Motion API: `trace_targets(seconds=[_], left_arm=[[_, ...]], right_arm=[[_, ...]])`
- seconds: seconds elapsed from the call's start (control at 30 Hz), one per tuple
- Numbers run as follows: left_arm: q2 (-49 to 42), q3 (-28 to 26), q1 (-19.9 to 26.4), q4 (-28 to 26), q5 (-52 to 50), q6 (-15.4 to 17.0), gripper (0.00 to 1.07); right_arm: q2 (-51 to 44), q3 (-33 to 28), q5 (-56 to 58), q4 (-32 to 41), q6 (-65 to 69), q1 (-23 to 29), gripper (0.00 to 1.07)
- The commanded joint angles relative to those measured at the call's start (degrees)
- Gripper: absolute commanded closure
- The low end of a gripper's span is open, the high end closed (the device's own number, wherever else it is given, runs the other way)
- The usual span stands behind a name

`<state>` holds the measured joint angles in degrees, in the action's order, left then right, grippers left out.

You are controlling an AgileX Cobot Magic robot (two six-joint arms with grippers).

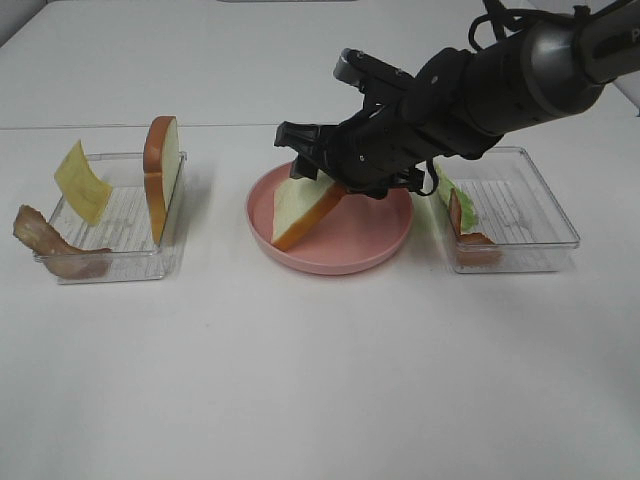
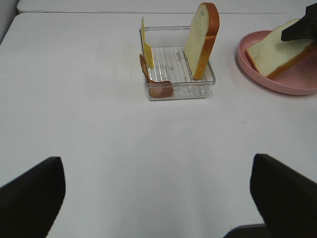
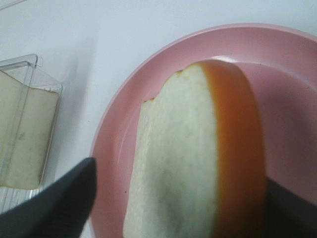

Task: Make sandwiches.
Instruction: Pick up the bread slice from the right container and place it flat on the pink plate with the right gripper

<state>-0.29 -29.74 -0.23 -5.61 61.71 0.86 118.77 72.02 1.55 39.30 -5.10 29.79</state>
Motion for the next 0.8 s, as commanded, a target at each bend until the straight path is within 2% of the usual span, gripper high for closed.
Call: trace_targets(seconds=[0.03, 0.27, 0.6, 0.8], left_arm=[[-0.7, 0.1, 0.1, -0.3, -0.2, 0.1, 0.14], [-0.7, 0.1, 0.1, -0.3, -0.2, 0.1, 0.14], [-0.7, 0.1, 0.1, -0.3, -0.2, 0.1, 0.14], [-0.7, 0.1, 0.1, -0.3, -0.2, 0.1, 0.14]], right_arm=[[-0.1, 0.9, -0.5, -3.9, -1.4, 0.2, 0.1], [-0.1, 3.3, 1.9, -9.8, -1.4, 0.2, 0.1], [-0.1, 7.7, 6.6, -23.0, -1.5, 0.2, 0.1], [-0.1, 10.4, 9.6, -27.0, -1.4, 0.1, 0.1]])
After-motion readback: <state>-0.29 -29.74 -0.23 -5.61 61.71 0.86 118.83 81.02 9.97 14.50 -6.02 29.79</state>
